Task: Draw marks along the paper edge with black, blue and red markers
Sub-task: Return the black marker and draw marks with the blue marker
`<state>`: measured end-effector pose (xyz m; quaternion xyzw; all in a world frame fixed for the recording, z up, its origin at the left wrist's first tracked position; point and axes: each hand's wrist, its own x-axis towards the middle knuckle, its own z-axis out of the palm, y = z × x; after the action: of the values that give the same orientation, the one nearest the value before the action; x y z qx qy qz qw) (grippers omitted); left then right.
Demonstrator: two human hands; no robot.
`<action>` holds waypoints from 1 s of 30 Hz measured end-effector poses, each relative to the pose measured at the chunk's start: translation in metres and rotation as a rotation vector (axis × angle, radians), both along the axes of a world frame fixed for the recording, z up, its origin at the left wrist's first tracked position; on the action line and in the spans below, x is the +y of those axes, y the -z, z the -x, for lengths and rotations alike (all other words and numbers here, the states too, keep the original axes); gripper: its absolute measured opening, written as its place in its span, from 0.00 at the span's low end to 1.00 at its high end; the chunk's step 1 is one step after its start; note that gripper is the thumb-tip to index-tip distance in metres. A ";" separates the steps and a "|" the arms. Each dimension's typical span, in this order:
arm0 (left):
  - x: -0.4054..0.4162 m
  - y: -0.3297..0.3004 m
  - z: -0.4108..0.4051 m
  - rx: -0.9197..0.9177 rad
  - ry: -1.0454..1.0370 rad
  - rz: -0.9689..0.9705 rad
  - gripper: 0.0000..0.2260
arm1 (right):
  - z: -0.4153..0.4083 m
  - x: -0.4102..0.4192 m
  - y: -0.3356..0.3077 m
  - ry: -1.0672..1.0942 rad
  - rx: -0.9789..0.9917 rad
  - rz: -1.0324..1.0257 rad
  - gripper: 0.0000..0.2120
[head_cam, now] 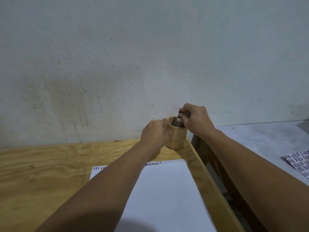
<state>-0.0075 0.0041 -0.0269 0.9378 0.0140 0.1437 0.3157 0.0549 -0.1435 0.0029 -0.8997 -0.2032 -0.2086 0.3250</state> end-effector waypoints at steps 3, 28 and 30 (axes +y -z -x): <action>-0.001 0.000 0.001 -0.016 -0.011 0.028 0.19 | 0.000 -0.004 -0.001 0.012 0.049 -0.067 0.06; -0.010 -0.006 0.005 -0.043 -0.097 0.094 0.23 | -0.014 -0.001 -0.025 0.196 0.348 -0.233 0.06; -0.009 -0.010 0.005 -0.007 -0.071 0.078 0.22 | -0.007 -0.007 -0.037 0.184 0.300 -0.330 0.06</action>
<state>-0.0127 -0.0049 -0.0174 0.9232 0.0517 0.1576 0.3467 0.0620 -0.1502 0.0399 -0.8701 -0.0333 -0.1319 0.4737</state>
